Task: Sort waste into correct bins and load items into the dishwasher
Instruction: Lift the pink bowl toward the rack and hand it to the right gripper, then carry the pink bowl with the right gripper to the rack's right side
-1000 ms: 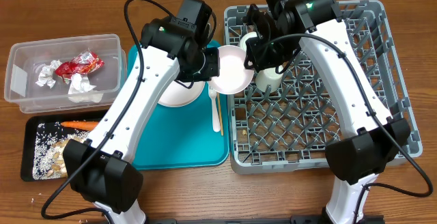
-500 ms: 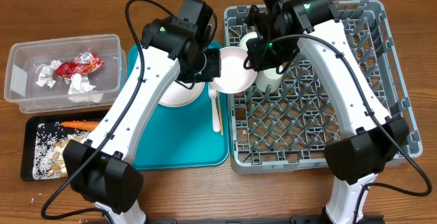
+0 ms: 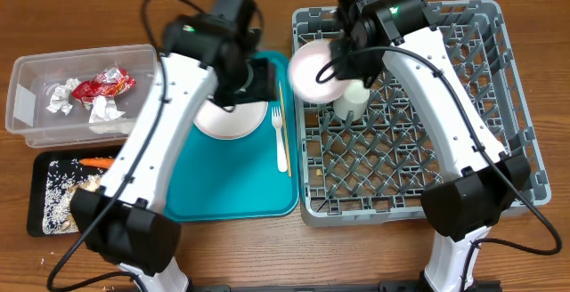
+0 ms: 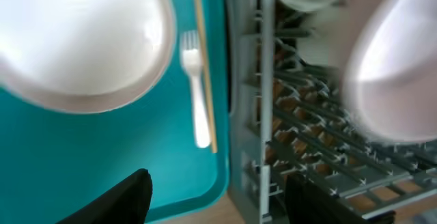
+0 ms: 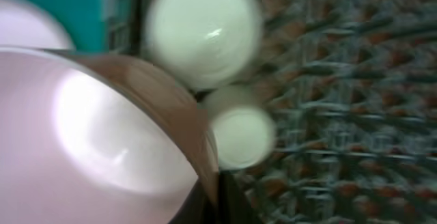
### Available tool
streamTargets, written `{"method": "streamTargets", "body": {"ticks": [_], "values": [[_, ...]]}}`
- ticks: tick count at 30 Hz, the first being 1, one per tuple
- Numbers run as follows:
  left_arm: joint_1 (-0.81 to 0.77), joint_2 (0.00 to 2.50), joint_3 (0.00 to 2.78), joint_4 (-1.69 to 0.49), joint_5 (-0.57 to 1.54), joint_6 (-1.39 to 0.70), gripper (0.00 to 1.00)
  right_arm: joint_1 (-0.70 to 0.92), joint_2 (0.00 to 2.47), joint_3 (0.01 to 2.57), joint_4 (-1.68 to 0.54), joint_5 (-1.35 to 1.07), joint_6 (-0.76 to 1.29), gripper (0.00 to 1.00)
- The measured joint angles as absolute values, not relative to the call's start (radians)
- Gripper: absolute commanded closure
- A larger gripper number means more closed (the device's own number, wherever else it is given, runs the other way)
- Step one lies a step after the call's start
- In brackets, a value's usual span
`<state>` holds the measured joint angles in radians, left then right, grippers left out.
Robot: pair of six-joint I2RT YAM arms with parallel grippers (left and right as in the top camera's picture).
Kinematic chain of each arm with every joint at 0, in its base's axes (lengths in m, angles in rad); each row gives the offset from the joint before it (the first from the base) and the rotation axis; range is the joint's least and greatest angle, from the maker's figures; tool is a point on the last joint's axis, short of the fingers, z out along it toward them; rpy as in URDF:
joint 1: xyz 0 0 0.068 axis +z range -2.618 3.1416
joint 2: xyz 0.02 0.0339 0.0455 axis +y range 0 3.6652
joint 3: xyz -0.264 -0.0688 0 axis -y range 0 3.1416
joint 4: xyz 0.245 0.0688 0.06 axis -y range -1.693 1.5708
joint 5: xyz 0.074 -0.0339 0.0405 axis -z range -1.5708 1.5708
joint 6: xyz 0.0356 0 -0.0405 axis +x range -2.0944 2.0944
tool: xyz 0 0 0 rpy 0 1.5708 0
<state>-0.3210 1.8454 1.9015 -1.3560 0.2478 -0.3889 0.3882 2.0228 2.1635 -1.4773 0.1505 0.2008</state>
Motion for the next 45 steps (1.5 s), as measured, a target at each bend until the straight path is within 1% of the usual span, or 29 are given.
{"method": "streamTargets", "body": {"ticks": [1, 2, 3, 4, 7, 8, 9, 10, 11, 12, 14, 19, 27, 31, 35, 40, 42, 45], "values": [[-0.304, 1.845, 1.91, -1.37, 0.247, -0.388, 0.31, 0.384, 2.023, 2.164, -1.481, 0.243, 0.243, 0.96], [-0.283, 1.845, 1.914, -1.382, 0.244, -0.385, 0.2, 0.379, 2.023, 2.164, -1.488, 0.342, 0.29, 0.96], [-0.266, 1.846, 1.917, -1.393, 0.241, -0.385, 0.07, 0.374, 2.023, 2.164, -1.496, 0.419, 0.326, 0.96], [-0.252, 1.845, 1.918, -1.404, 0.239, -0.386, 0.0, 0.37, 2.023, 2.164, -1.515, 0.525, 0.383, 0.96], [-0.231, 1.845, 1.918, -1.435, 0.227, -0.381, 0.0, 0.36, 2.023, 2.164, -1.597, 0.804, 0.558, 0.96], [-0.23, 1.845, 1.918, -1.439, 0.223, -0.381, 0.0, 0.357, 2.023, 2.164, -1.617, 0.882, 0.613, 0.94], [-0.23, 1.845, 1.918, -1.441, 0.22, -0.381, 0.0, 0.355, 2.023, 2.164, -1.626, 0.95, 0.656, 0.86], [-0.23, 1.845, 1.918, -1.44, 0.215, -0.381, 0.0, 0.352, 2.023, 2.164, -1.627, 1.007, 0.691, 0.87], [-0.231, 1.845, 1.918, -1.44, 0.212, -0.381, 0.0, 0.347, 2.023, 2.164, -1.626, 1.046, 0.716, 0.96], [-0.23, 1.846, 1.918, -1.44, 0.209, -0.381, 0.0, 0.344, 2.023, 2.164, -1.629, 1.081, 0.741, 0.96], [-0.23, 1.846, 1.918, -1.44, 0.205, -0.381, 0.0, 0.332, 2.023, 2.164, -1.631, 1.108, 0.777, 0.96], [-0.23, 1.846, 1.918, -1.44, 0.205, -0.381, 0.0, 0.288, 2.023, 2.164, -1.608, 1.112, 0.788, 0.96], [-0.23, 1.846, 1.918, -1.44, 0.205, -0.381, 0.0, 0.163, 2.023, 2.163, -1.586, 1.117, 0.79, 0.96], [-0.23, 1.845, 1.918, -1.44, 0.205, -0.381, 0.0, 0.16, 2.022, 2.121, -1.55, 1.135, 0.813, 0.96], [-0.23, 1.845, 1.918, -1.44, 0.205, -0.381, 0.0, 0.188, 2.022, 1.991, -1.479, 1.195, 0.822, 0.96], [-0.23, 1.846, 1.918, -1.44, 0.204, -0.381, 0.0, 0.234, 2.022, 1.721, -1.295, 1.377, 0.813, 0.96], [-0.23, 1.846, 1.918, -1.441, 0.202, -0.381, 0.0, 0.255, 2.023, 1.644, -1.191, 1.425, 0.764, 0.96], [-0.23, 1.846, 1.918, -1.44, 0.201, -0.381, 0.0, 0.29, 2.023, 1.566, -0.972, 1.482, 0.622, 0.96]]}}
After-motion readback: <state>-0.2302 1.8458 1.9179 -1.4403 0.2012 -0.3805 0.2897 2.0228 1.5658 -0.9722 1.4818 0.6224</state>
